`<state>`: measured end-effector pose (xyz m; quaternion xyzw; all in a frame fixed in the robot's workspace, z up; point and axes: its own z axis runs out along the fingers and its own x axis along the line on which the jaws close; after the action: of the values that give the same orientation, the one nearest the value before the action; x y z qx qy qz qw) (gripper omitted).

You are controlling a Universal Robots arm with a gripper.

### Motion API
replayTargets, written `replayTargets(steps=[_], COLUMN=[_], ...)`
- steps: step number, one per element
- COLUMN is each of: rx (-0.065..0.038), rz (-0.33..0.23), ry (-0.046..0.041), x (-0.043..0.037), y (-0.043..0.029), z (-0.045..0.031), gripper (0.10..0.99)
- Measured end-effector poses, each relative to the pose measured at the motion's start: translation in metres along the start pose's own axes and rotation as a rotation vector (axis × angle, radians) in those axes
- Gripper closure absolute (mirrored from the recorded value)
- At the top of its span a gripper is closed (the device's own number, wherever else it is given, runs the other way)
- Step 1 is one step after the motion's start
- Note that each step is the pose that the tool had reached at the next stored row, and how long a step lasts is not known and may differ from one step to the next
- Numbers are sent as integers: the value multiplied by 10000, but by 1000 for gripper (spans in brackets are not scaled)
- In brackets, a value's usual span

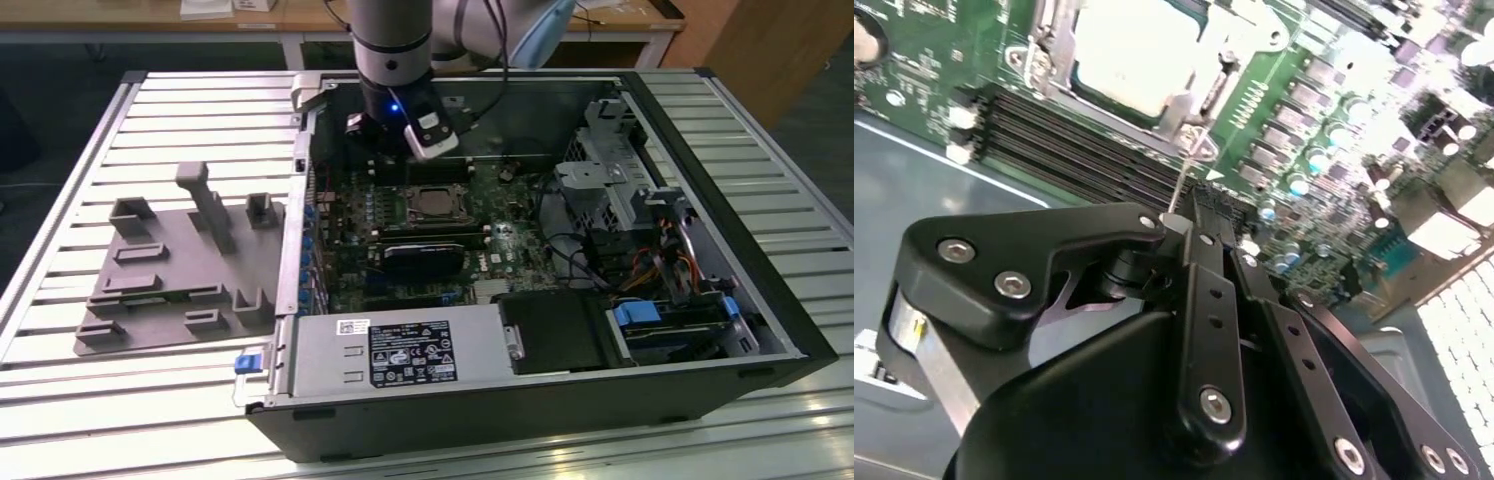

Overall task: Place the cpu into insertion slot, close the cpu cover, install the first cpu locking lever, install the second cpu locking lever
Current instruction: 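Install the first cpu locking lever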

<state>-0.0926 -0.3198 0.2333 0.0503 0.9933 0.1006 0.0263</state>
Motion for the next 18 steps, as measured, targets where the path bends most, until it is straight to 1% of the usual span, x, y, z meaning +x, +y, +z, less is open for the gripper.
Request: replayTargets(steps=[4, 6, 13, 14, 17, 18], rx=[2, 1, -3, -8, -57, -71], rz=[22, 29, 26, 15, -75, -101], ry=[-5, -6, -18, -80, -526, -653], x=[-86, -113, -117, -116, -109, -109], y=[7, 9, 9, 9, 7, 7], z=[12, 16, 17, 18, 21, 22], gripper=[984, 984, 984, 984, 984, 984])
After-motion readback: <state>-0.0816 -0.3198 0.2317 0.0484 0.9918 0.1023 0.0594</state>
